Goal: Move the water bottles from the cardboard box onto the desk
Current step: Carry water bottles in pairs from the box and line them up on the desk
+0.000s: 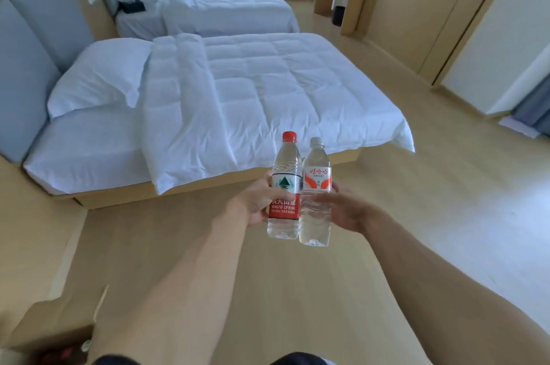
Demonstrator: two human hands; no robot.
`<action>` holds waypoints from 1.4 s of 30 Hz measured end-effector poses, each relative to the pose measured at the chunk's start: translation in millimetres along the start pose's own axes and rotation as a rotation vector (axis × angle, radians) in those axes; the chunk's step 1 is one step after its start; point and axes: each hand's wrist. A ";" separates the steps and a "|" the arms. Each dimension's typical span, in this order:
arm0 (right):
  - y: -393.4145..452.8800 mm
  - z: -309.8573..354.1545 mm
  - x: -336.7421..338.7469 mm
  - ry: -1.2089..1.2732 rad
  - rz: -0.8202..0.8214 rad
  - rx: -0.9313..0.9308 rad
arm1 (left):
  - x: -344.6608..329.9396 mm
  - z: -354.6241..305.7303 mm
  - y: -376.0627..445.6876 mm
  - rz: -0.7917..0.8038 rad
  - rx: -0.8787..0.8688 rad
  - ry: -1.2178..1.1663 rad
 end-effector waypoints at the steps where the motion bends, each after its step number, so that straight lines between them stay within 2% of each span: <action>1: -7.1 4.7 15.5 0.008 -0.041 0.010 | -15.6 -3.1 12.4 0.013 0.004 0.015; 5: -33.7 16.3 72.8 0.060 -0.207 0.028 | -69.2 -13.4 58.3 0.074 0.037 0.097; 13: -66.4 32.9 168.6 0.151 -0.430 0.096 | -153.8 -31.7 155.2 0.213 0.093 0.228; 22: -22.3 73.0 283.0 0.188 -0.635 0.118 | -208.7 -80.2 307.8 0.388 0.166 0.272; 30: 37.0 141.9 366.4 0.151 -0.766 0.099 | -247.1 -171.1 429.0 0.496 0.175 0.401; 35: 49.6 169.7 421.6 0.168 -0.810 0.106 | -285.5 -203.6 488.9 0.559 0.142 0.473; 42: 62.1 197.7 518.9 0.172 -0.822 0.150 | -351.0 -225.4 568.6 0.488 0.111 0.520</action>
Point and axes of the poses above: each hand's wrist, its own y-axis towards the middle knuckle, its own x-axis out of the back of the hand, z = x × y, and after that the axes turned 6 degrees about x, right-handed
